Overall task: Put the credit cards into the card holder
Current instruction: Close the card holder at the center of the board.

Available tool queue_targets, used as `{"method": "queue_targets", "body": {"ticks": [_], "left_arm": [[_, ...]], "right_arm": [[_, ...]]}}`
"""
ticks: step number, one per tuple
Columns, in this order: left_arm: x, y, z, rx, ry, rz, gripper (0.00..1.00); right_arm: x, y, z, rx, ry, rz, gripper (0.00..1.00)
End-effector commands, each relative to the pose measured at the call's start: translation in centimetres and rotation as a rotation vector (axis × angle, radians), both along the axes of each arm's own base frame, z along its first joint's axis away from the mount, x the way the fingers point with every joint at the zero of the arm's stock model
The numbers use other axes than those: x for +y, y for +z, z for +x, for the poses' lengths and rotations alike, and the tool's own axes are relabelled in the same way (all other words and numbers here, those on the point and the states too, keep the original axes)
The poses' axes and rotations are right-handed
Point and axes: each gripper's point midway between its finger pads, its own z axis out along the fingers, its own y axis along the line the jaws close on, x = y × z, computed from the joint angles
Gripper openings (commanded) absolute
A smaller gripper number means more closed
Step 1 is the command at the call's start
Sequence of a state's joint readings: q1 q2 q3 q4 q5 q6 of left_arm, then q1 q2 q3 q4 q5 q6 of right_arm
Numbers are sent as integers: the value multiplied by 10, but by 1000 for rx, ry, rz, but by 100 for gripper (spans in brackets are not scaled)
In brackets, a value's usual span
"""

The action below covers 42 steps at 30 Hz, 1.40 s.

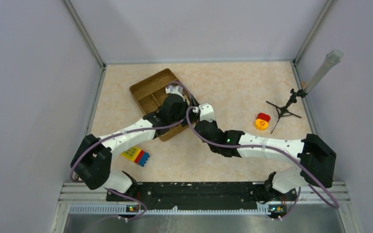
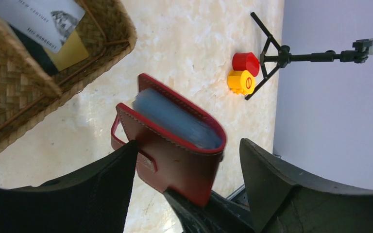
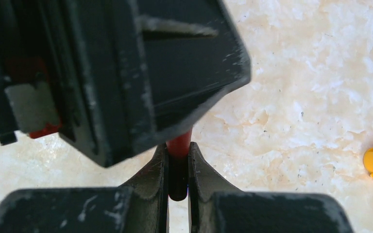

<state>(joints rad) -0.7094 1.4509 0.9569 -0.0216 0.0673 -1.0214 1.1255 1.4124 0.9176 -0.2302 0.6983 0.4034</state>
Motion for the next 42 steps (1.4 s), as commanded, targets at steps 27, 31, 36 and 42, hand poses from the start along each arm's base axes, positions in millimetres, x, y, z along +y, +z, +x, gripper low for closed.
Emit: {"method": "queue_targets", "body": {"ticks": [27, 31, 36, 42], "left_arm": [[16, 12, -23, -105, -118, -111, 0], [11, 6, -48, -119, -278, -148, 0], [10, -13, -78, -84, -385, -205, 1], [16, -56, -101, 3, -419, -176, 10]], "right_arm": [[-8, 51, -11, 70, 169, 177, 73], [-21, 45, -9, 223, 228, 363, 74], [-31, 17, -18, 382, 243, 450, 73], [-27, -19, -35, 488, 245, 491, 71]]}}
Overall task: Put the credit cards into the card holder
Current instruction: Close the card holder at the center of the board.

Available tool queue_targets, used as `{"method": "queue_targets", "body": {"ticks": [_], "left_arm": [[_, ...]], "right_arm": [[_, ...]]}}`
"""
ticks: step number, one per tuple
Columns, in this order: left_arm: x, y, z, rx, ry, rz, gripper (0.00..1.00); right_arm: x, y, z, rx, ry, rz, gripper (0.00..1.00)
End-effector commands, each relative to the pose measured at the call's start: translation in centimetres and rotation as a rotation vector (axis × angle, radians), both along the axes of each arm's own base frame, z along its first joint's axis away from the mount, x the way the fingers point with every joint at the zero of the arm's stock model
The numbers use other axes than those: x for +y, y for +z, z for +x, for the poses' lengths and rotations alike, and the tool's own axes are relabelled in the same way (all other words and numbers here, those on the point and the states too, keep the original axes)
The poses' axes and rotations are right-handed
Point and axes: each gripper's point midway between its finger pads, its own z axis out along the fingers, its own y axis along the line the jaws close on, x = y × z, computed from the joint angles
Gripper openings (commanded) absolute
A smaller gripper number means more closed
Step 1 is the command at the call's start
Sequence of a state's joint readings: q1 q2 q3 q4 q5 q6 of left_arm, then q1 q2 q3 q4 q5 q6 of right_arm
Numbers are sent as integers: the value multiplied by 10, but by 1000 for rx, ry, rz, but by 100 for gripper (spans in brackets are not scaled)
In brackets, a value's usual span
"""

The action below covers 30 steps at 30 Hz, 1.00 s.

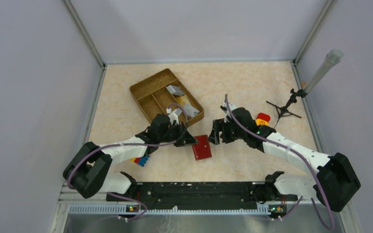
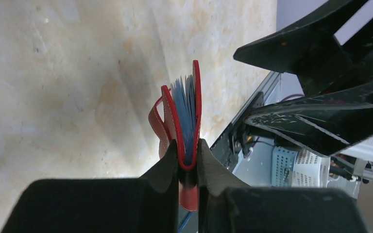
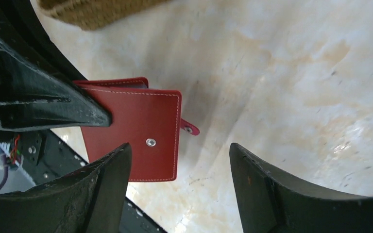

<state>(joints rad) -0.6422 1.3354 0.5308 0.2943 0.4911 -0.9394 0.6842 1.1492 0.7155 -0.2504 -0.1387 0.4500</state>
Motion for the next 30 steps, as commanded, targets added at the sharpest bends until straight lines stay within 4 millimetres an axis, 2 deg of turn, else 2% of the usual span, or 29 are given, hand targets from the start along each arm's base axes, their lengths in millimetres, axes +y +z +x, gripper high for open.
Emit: {"method": "queue_targets", "body": {"ticks": [1, 3, 8, 12, 16, 19, 23, 30], "left_arm": [[-5, -2, -13, -45, -75, -47, 12], [4, -19, -18, -33, -60, -4, 18], [35, -61, -25, 4, 3, 183, 38], [55, -70, -26, -1, 53, 283, 60], [70, -71, -31, 11, 94, 344, 73], [76, -73, -40, 50, 104, 347, 75], [68, -75, -51, 122, 94, 291, 75], [61, -83, -56, 176, 91, 308, 73]], "right_arm": [[17, -9, -17, 81, 58, 111, 71], [18, -18, -20, 108, 57, 120, 70], [16, -31, -24, 138, 28, 128, 68], [14, -36, -28, 140, 15, 98, 68], [19, -40, -35, 142, 8, 58, 65], [26, -43, -41, 154, 18, 57, 61], [32, -49, -44, 173, 10, 57, 55], [39, -58, -46, 186, 12, 56, 42]]}}
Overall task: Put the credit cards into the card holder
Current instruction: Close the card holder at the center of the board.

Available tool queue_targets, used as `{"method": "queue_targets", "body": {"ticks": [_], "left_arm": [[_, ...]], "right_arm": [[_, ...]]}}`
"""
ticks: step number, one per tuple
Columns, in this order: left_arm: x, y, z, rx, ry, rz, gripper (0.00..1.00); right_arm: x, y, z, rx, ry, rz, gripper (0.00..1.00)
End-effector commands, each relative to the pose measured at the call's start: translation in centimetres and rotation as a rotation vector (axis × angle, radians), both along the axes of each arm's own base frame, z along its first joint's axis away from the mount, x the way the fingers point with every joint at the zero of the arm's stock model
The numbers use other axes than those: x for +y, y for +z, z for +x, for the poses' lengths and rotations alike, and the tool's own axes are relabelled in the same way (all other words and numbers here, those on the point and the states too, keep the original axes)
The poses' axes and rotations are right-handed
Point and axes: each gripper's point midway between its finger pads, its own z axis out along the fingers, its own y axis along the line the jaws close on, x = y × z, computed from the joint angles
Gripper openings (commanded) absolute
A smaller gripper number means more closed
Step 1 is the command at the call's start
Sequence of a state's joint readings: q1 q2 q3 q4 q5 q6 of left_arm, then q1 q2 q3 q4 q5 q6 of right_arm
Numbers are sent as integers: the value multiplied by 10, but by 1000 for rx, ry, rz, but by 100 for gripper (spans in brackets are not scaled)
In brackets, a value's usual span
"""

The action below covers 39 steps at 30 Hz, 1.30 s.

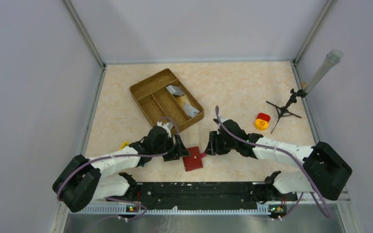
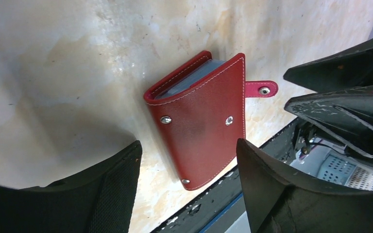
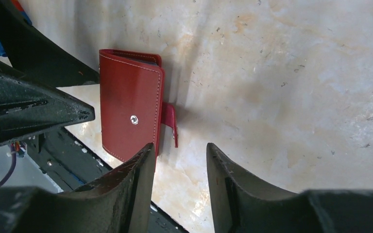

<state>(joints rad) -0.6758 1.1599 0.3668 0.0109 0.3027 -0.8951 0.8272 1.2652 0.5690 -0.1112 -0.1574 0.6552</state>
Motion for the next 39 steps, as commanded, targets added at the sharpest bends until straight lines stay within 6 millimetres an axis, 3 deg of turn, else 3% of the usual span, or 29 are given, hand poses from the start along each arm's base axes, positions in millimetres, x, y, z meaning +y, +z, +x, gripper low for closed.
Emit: {"method": "queue_targets", "body": {"ticks": [1, 9, 21, 30, 39], "left_arm": [[1, -15, -11, 74, 4, 38, 72], [1, -25, -14, 107, 13, 87, 67], [7, -34, -18, 134, 30, 198, 60], [20, -45, -25, 154, 38, 315, 49], [31, -61, -34, 176, 29, 414, 36]], "right_arm": [[14, 8, 8, -38, -9, 48, 40], [18, 2, 10, -24, -2, 37, 27], [24, -1, 10, -24, 14, 54, 18], [24, 1, 6, -25, 24, 57, 0], [39, 18, -3, -50, 68, 113, 0]]}}
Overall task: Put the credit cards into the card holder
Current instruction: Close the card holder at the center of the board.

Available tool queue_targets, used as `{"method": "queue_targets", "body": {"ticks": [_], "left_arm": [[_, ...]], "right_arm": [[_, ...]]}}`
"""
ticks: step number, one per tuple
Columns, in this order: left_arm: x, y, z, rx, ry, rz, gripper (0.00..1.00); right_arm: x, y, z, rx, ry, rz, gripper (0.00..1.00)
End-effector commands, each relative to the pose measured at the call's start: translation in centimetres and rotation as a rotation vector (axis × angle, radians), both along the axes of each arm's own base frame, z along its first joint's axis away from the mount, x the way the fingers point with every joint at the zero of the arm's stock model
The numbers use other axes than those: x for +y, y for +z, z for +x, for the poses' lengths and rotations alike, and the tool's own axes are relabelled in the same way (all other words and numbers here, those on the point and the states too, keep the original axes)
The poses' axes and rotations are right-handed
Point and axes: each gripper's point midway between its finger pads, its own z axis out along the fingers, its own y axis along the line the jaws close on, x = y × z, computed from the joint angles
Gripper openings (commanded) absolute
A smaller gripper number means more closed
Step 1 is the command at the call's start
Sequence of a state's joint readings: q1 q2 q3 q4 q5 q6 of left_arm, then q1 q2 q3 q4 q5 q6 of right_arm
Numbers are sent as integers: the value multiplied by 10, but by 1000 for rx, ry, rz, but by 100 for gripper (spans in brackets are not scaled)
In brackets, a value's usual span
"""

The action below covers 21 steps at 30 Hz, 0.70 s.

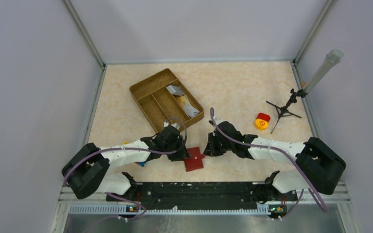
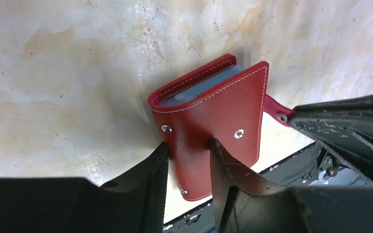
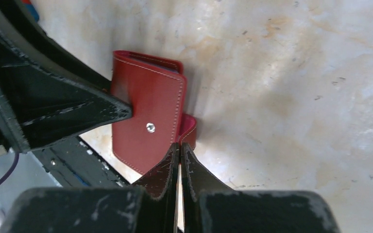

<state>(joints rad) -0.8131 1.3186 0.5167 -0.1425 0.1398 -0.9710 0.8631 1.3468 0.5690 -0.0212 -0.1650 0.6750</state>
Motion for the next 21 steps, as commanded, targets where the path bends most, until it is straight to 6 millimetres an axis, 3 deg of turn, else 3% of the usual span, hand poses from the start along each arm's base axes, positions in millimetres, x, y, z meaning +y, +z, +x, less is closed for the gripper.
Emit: {"method": "queue_targets", "body": {"ticks": [1, 12, 21], "left_arm": [[45, -45, -28, 98, 2, 240, 35], [41, -42, -27, 83, -8, 244, 32], [38, -39, -26, 73, -13, 236, 31]], "right_arm": [[24, 29, -1, -59, 42, 106, 0], [49, 24, -9, -53, 88, 126, 0], [59, 26, -6, -74, 87, 147, 0]]}}
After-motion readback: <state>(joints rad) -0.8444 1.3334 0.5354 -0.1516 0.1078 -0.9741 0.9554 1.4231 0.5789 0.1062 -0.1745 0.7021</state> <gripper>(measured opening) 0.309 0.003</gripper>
